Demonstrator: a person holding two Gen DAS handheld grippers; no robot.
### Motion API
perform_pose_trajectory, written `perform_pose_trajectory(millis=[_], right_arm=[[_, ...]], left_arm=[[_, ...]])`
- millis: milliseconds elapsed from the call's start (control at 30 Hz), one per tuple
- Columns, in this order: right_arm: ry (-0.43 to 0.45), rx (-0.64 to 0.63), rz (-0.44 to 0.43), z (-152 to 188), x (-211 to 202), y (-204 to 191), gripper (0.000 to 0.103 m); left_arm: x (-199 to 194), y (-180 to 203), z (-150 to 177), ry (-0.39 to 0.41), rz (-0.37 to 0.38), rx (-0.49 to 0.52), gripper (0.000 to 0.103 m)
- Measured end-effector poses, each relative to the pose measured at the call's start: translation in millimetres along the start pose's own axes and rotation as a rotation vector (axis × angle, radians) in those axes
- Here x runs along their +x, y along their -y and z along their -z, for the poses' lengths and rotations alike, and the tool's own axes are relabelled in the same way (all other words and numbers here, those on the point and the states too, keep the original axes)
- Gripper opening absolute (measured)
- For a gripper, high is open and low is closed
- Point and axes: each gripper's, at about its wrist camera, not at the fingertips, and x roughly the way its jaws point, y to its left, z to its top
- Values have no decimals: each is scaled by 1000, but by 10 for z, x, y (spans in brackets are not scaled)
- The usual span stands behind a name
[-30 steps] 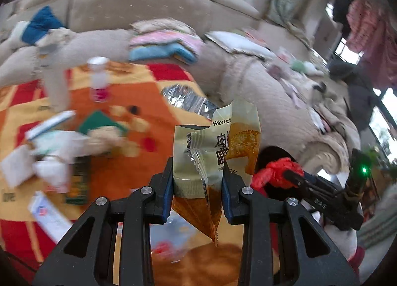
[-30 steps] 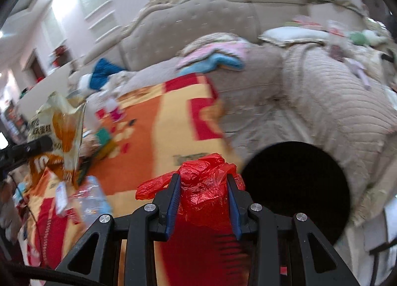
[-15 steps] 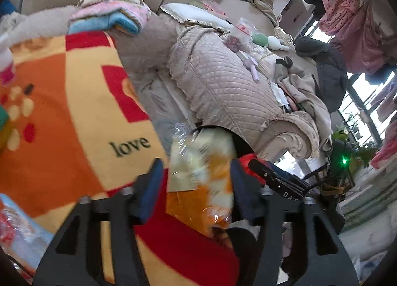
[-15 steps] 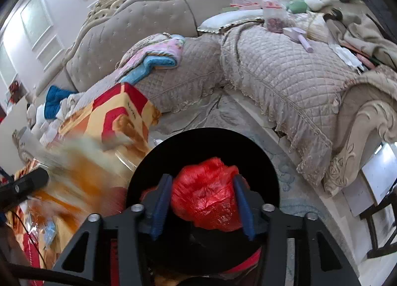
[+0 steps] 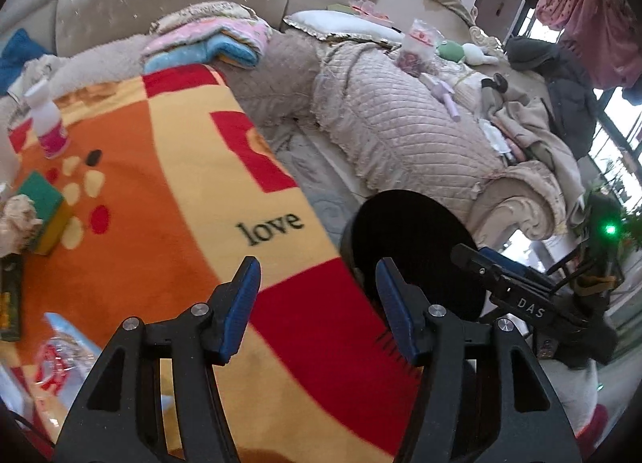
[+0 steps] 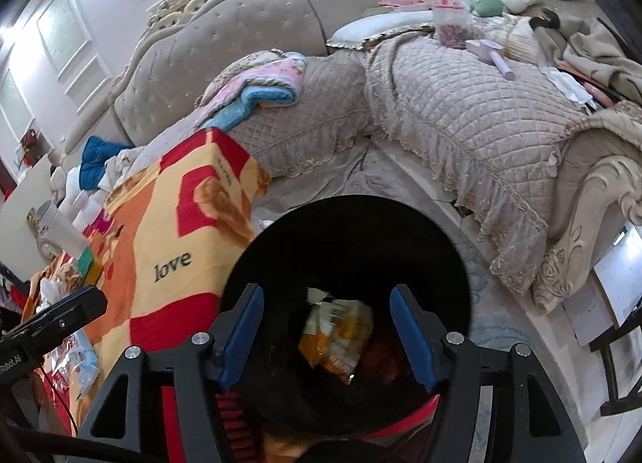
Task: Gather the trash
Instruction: 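Move the right tool back to the blanket and grasp the clear printed plastic bag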
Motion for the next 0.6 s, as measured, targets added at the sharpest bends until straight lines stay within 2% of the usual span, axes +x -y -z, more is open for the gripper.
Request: perform_pose_trajectory(millis=[200,400,600], right_arm=[[-3,-49,-20,21,-10,-277,63],[-7,-109,-58,66,-41,-617,64],[-26,-161,-116,130,-21,-968,68]], left_arm=[[-159,-151,50,32,-59,9,59],[-346,-388,116,55,-108,-20,59],[-553,-705,210,61,-165,-61,59]])
